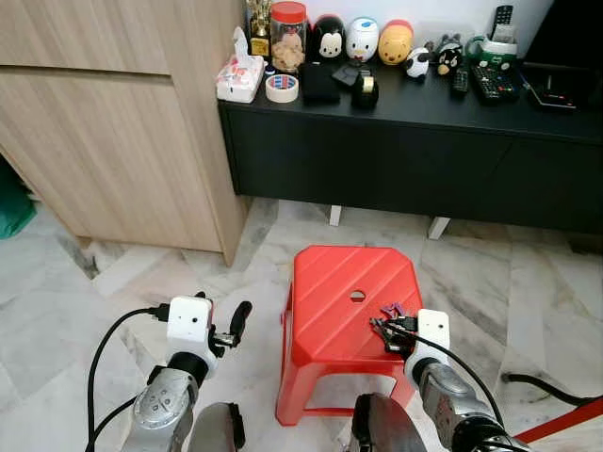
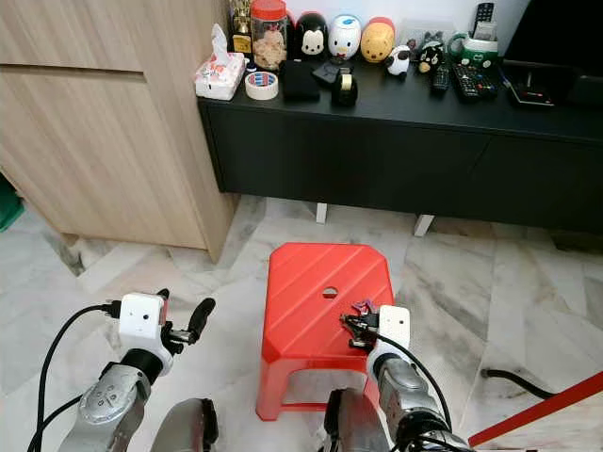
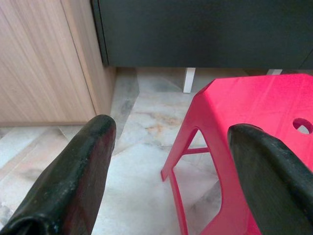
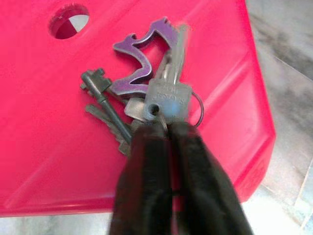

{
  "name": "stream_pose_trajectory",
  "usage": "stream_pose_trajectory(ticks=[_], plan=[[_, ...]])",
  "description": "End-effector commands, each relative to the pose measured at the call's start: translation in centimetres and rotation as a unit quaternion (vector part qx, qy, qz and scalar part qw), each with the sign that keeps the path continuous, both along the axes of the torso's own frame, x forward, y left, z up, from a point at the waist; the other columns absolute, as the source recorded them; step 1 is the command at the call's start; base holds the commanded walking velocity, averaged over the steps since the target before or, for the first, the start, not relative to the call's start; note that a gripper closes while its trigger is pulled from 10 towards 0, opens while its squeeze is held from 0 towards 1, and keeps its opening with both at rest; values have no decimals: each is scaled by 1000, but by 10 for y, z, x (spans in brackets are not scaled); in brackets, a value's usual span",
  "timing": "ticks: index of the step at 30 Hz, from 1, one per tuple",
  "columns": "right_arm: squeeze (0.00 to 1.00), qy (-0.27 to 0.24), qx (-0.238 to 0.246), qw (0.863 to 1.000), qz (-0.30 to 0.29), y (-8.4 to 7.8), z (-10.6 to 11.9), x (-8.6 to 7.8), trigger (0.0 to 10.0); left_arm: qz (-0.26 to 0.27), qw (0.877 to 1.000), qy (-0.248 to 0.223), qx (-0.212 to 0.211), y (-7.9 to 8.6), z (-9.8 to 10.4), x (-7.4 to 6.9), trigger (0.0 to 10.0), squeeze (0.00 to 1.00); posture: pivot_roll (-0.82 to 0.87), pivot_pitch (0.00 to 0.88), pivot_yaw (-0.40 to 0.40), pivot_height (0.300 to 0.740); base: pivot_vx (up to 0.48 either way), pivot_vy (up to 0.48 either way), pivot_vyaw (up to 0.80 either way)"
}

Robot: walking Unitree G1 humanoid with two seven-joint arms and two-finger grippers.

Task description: Hang keys on a hook

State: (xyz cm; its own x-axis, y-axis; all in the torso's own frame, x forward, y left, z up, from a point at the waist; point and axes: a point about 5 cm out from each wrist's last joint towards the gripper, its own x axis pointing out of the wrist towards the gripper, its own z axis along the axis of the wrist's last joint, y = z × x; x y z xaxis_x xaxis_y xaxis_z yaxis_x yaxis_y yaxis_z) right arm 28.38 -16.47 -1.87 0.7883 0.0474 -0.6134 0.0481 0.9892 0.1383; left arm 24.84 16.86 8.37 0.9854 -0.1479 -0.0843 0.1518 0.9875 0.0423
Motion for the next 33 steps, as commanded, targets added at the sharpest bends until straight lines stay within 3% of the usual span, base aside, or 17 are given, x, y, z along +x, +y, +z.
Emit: stream_pose_trajectory(ticks=[1,7,16,18,26,27,28,33], plan=[[0,30,3,999,10,4,-11,-11,0,-8,1000,8,7,-2,-3,1,10000,0,92,130,-57,614,0,0,0],[0,23,-2,1000,17,6,-9,-10,0,-8,1000,7,6,-4,-3,3,10000,0,90,121,-61,614,0,0,0],[0,-54,16,998,-3,3,5,0,0,-5,1000,6,6,-4,-5,12,10000,0,79,83,-67,614,0,0,0],[0,-95,25,995,-12,1,12,3,0,-3,1000,5,5,-3,-6,14,10000,0,74,64,-69,614,0,0,0],[0,-162,32,986,-28,-4,23,0,0,2,1000,5,5,-1,-10,20,10000,0,66,24,-75,614,0,0,0],[0,-167,29,985,-23,-3,23,-2,8275,2,1000,6,5,0,-11,20,10000,0,66,15,-77,614,0,0,0],[0,-175,23,984,-15,-2,23,-5,10000,3,1000,6,4,0,-12,21,10000,0,67,7,-79,614,0,0,0],[0,-201,20,979,-16,-4,29,-10,10000,9,1000,5,3,3,-15,23,10000,0,66,0,-82,614,0,0,0]])
